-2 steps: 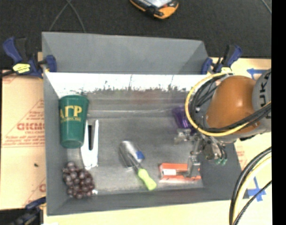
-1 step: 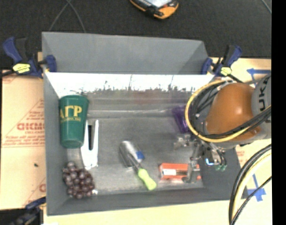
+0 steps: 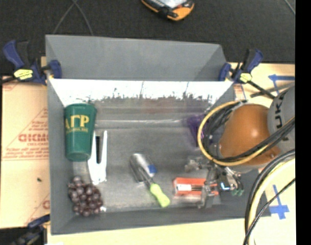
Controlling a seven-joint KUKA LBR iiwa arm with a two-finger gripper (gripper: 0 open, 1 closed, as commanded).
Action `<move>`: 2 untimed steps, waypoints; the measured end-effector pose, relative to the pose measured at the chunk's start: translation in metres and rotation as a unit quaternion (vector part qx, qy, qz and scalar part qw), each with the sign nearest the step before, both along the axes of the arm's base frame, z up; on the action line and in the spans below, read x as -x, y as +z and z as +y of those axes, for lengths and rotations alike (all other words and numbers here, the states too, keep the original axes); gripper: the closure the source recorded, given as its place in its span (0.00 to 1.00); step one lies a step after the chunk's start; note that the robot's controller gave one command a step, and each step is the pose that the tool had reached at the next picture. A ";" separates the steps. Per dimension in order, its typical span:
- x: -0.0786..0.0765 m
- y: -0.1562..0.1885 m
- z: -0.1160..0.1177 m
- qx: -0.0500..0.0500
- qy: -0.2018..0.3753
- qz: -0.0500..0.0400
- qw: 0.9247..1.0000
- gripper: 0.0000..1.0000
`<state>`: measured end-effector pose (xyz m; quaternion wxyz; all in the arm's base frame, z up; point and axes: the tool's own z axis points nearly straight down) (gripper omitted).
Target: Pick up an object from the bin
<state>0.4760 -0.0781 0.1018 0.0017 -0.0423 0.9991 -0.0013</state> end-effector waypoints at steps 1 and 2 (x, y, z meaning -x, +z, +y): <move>-0.006 -0.031 0.001 0.000 -0.023 -0.005 1.000 0.00; 0.001 -0.030 -0.009 0.001 0.075 -0.003 0.997 1.00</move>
Offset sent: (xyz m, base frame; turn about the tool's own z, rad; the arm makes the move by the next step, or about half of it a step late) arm -0.0026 -0.0079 -0.0318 -0.1521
